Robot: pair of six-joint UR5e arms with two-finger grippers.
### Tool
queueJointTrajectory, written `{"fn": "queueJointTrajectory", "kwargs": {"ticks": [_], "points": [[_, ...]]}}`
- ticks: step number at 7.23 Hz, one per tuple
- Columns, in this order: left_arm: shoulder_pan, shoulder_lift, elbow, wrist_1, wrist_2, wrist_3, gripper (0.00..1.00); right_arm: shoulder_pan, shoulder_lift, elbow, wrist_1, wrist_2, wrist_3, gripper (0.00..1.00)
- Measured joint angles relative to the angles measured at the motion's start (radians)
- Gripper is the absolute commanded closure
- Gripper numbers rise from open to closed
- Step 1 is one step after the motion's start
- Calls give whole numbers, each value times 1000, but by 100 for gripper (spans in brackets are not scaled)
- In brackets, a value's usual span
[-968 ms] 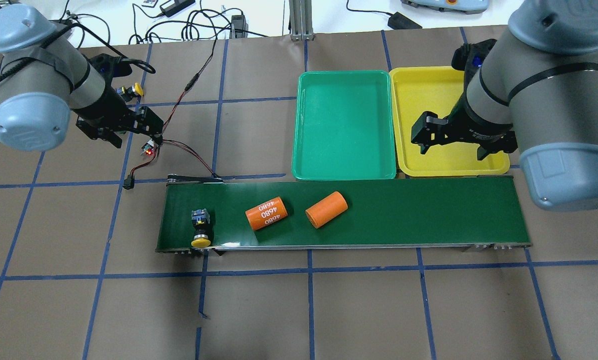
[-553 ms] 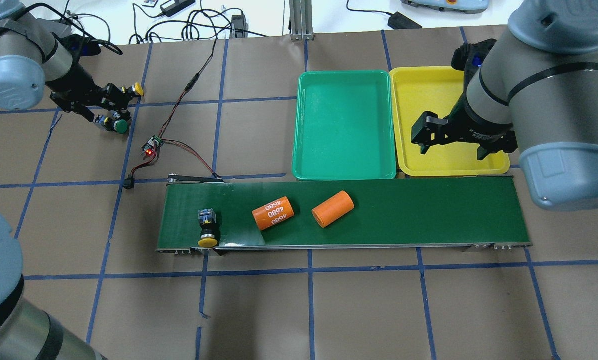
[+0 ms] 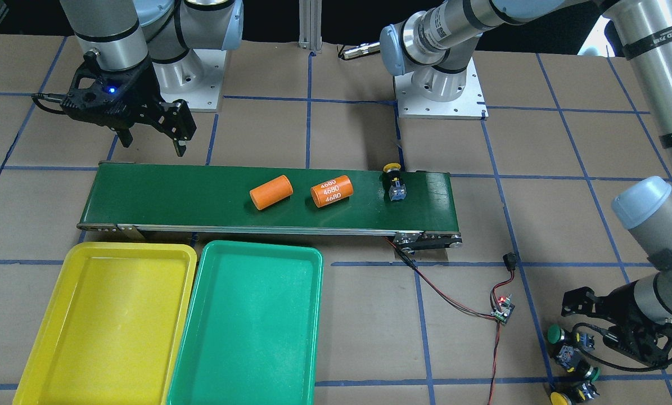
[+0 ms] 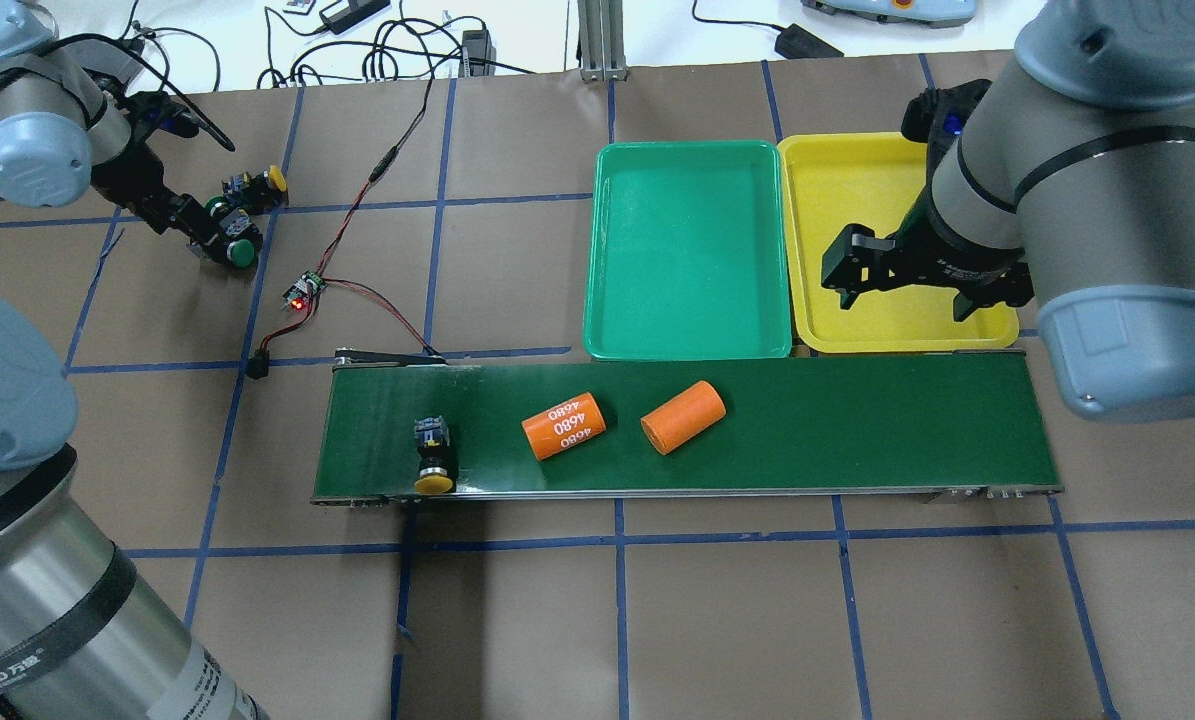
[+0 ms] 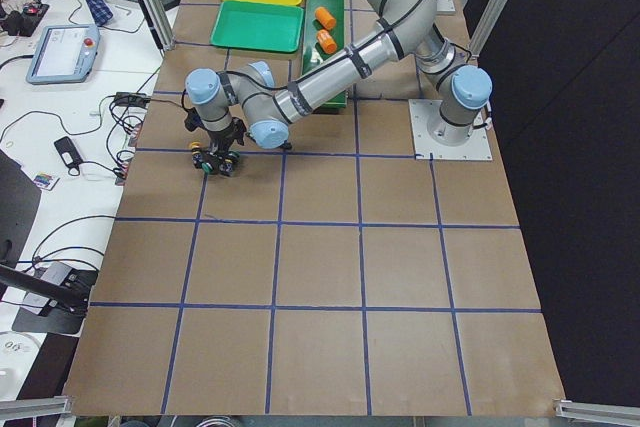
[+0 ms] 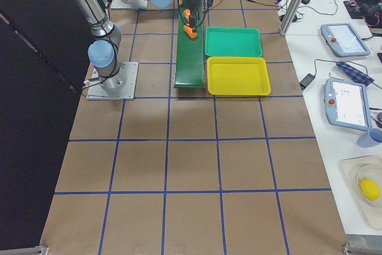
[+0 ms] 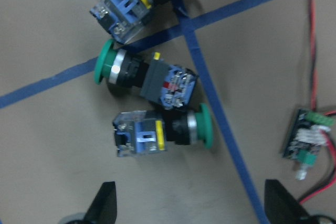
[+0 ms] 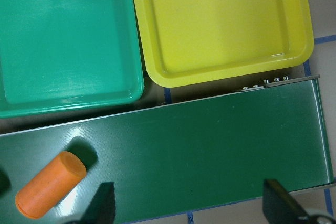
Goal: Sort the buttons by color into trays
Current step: 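Grasp a green-capped push button from the pile with the left gripper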
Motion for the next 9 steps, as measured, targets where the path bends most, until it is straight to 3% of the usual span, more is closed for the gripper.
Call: {"fn": "queueJointTrajectory", "kwargs": {"ticks": [6,7,8,9], "points": [[0,-64,31,-11,-49,-28,0,-1,1,11,-6,-3,4,0],[0,-69,32,-14,-52,-56,17,-1,1,11,-5,-5,4,0],[-2,-74,32,-15,-54,-96,51,-1,1,12,-4,-12,3,0],[-9,-74,32,-15,-53,-144,95,-3,5,14,-4,-25,3,0]]}}
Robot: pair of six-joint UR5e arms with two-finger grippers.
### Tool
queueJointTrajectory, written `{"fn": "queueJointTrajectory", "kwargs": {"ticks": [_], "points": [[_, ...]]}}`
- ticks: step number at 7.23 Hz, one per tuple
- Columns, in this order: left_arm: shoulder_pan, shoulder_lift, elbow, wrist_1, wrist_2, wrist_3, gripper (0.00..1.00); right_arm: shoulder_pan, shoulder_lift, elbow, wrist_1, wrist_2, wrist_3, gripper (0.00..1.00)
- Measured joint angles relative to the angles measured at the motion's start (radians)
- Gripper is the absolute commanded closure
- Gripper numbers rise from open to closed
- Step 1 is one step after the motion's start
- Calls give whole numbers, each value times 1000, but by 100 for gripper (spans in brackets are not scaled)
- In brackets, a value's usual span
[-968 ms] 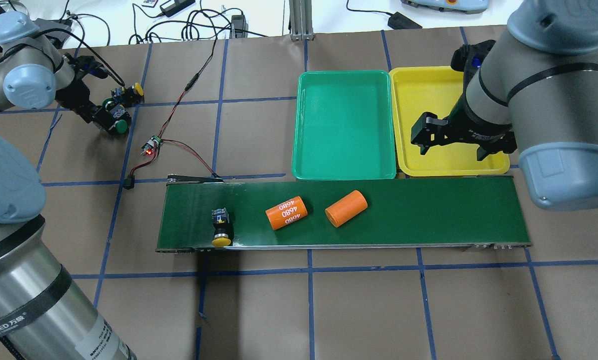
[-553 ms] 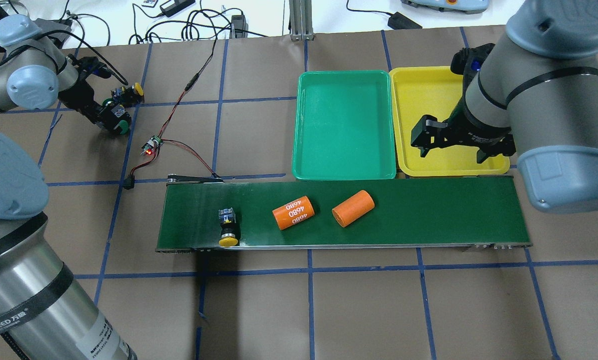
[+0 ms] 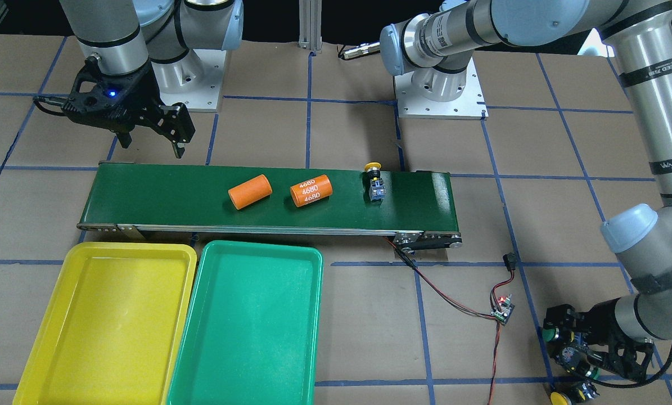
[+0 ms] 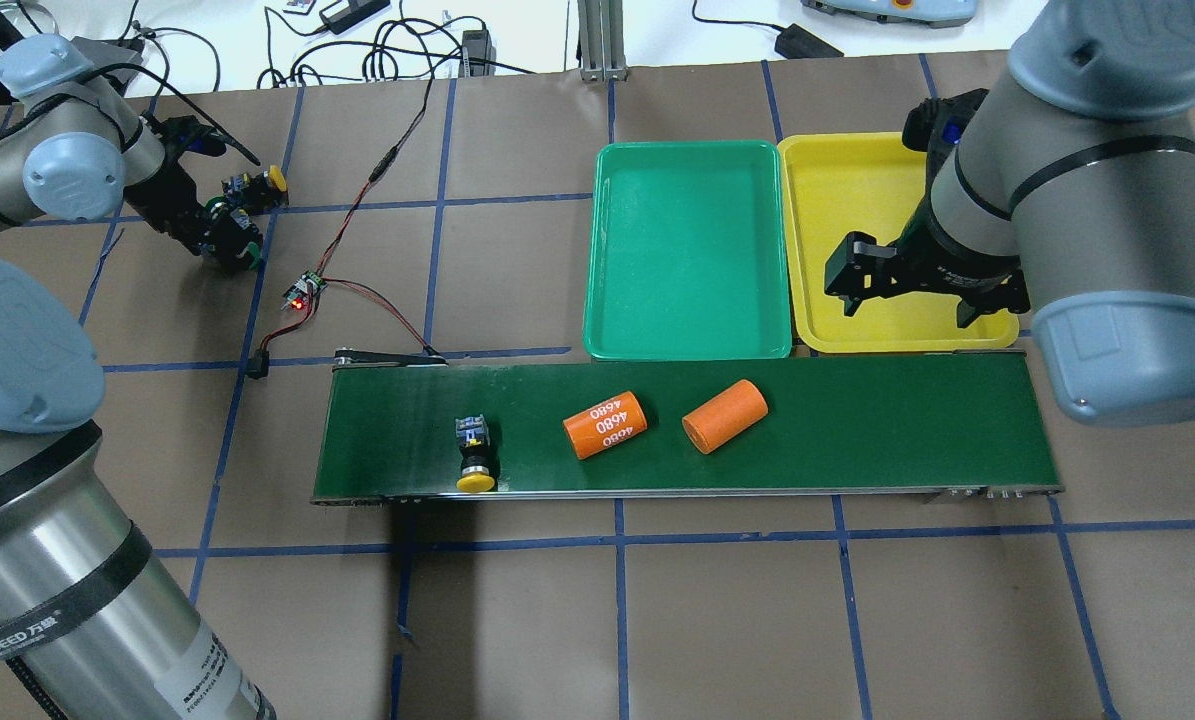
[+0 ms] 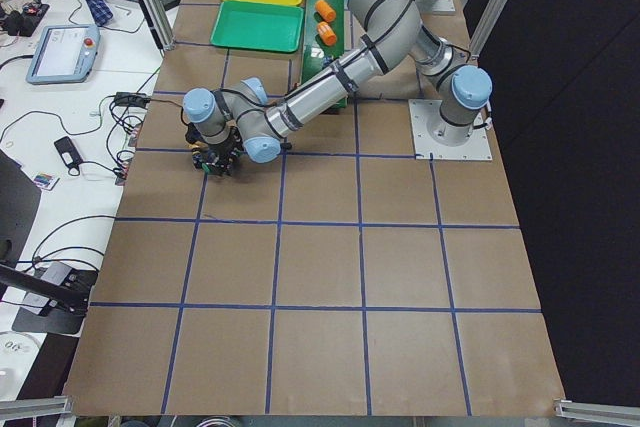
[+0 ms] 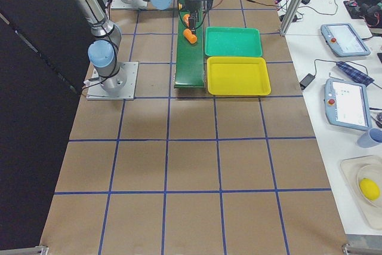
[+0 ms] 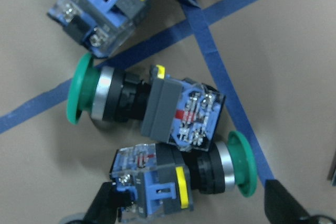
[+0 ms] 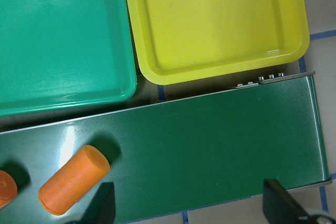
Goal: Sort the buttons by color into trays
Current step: 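Grasp a green-capped push button from the pile with the left gripper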
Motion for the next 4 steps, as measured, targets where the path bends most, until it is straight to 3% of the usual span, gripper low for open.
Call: {"fn": "queueJointTrajectory", "kwargs": {"ticks": [1,4], "points": [[-6,6,-2,-1,6,-29,100,-2,5,1,0,-12,0,0],[-13,109,-37,-108,6,-98,98,-3,12,20,1,-21,3,0]]}}
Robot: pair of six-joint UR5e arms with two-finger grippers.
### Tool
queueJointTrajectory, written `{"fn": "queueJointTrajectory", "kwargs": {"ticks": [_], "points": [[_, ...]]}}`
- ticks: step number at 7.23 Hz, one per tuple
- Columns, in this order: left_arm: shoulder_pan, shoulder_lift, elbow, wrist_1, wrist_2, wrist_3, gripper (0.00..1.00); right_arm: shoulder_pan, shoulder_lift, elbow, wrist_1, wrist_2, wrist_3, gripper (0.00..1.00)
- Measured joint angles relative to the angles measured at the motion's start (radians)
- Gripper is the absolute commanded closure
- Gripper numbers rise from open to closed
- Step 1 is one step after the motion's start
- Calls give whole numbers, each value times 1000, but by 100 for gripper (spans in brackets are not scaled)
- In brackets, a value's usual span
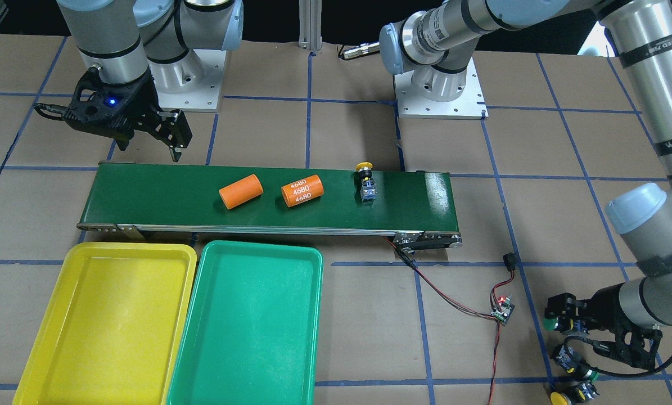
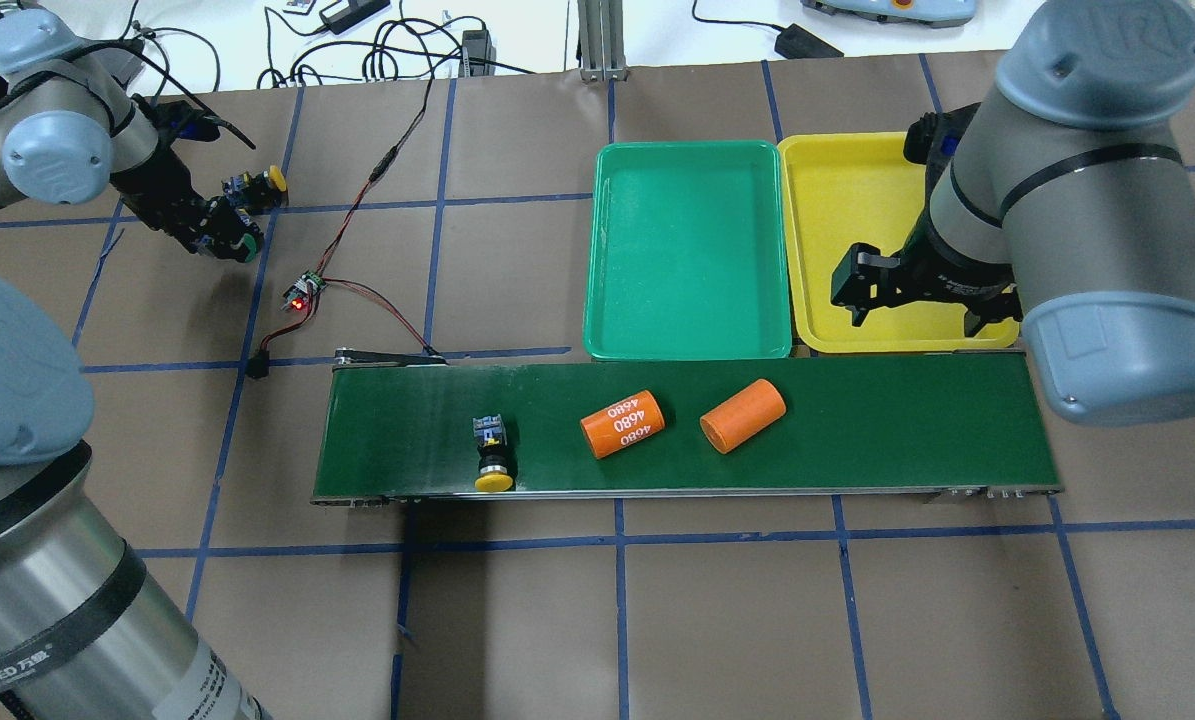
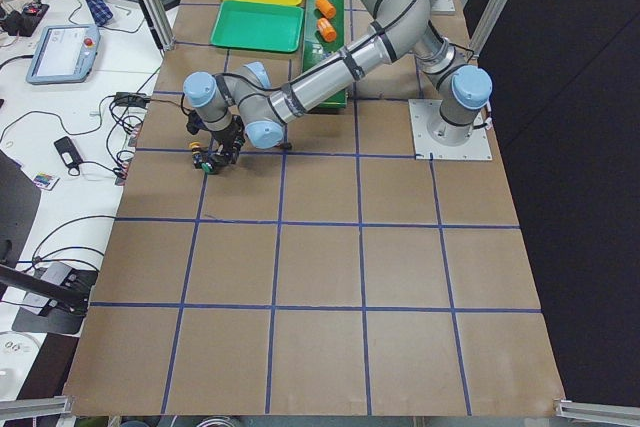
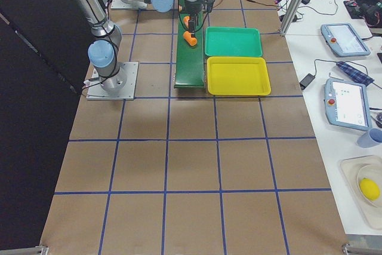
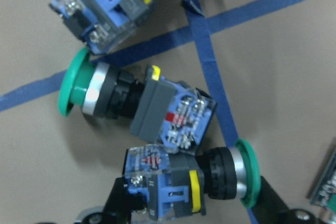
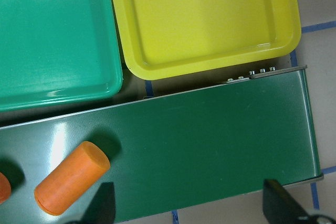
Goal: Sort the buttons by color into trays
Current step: 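Grasp a green-capped push button from the pile with the left gripper, then place the green-capped button on the belt and withdraw the left gripper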
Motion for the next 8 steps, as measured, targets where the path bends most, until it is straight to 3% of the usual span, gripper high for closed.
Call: {"fn": "queueJointTrajectory", "kwargs": {"ticks": [3,5,8], "points": [[-35,264,-216,-94,-30,-194,97,0,0,13,0,-1,3,0],[-139,422,-389,-90,-35,-358,97,0,0,24,0,-1,3,0],[-309,532,-550,-61,-32,-539,89,0,0,35,0,-1,11,0]]}}
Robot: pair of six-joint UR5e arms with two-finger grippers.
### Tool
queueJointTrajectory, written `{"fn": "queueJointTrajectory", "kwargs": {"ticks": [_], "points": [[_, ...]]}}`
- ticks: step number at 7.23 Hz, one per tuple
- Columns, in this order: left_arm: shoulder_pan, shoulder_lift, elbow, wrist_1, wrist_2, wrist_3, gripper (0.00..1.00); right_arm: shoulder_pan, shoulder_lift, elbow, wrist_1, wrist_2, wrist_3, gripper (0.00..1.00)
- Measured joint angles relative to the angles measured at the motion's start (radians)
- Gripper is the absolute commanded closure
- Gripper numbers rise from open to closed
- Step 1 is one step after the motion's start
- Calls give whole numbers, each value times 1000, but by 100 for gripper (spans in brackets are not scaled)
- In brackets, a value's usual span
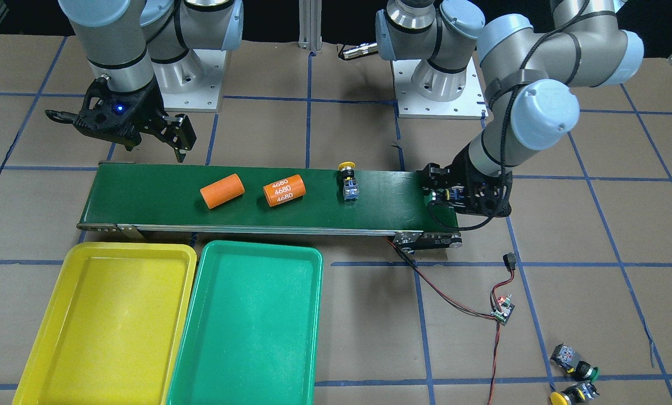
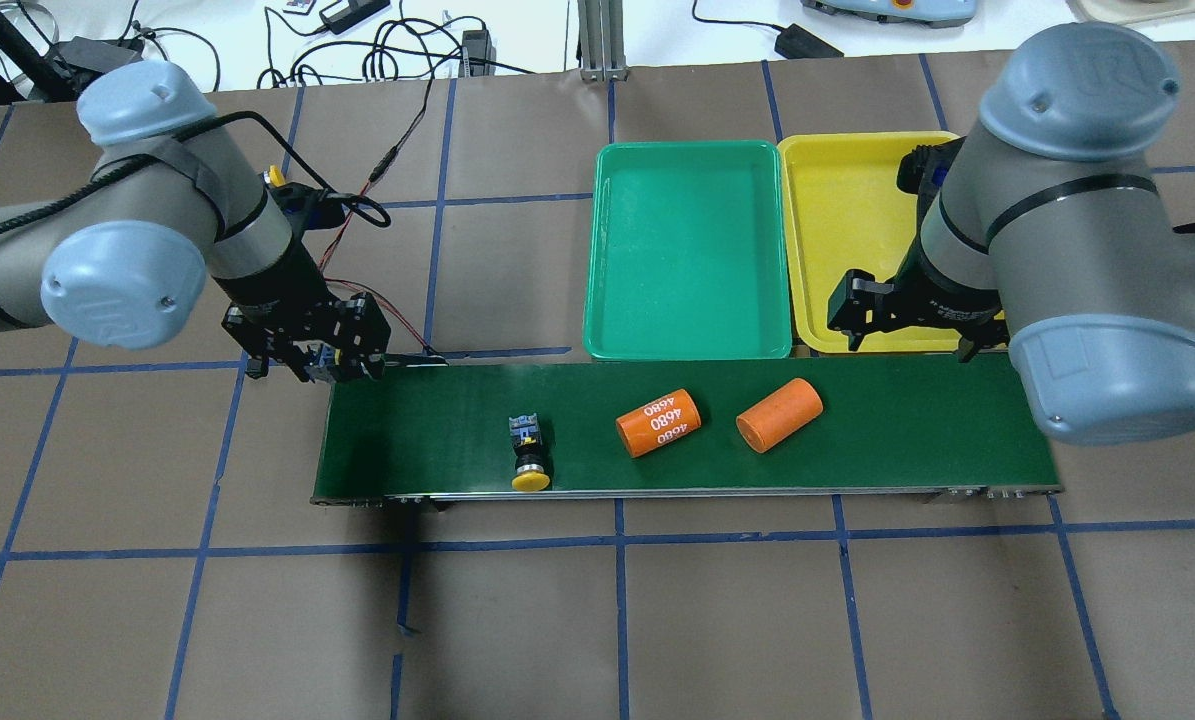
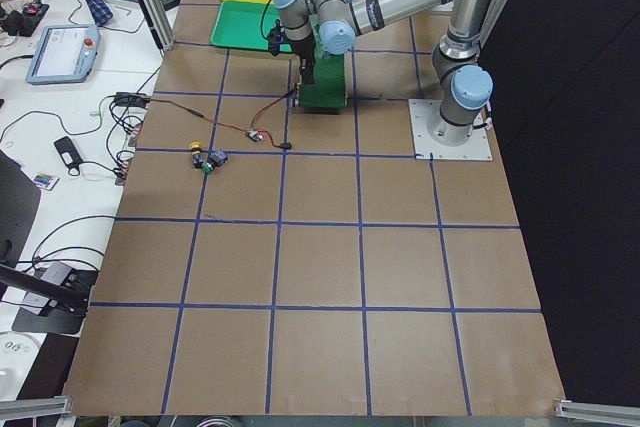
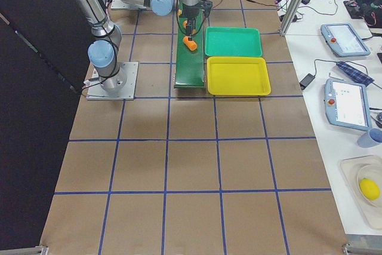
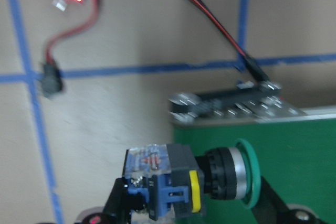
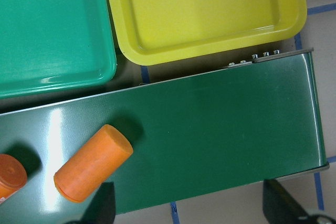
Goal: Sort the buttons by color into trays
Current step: 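Place the green-capped button on the belt and withdraw the left gripper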
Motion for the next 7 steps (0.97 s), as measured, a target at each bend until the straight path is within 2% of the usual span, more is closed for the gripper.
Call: {"fn": "queueJointTrajectory", "kwargs": {"ticks": [1,2,4,5,7], "points": [[-28,-2,-39,36,0,-34,14,0,0,1,0,0,0,0],[-46,-6,-66,63,0,-52,0,0,1,1,0,0,-4,0],[-53,-3,-72,89,2,-56,0,-1,1,1,0,0,-14,0],[-25,-5,-38,95,2,-29,0,-1,1,1,0,1,-16,0],[81,-50,95,84,1,48,0,-1,1,1,-2,2,-16,0]]}}
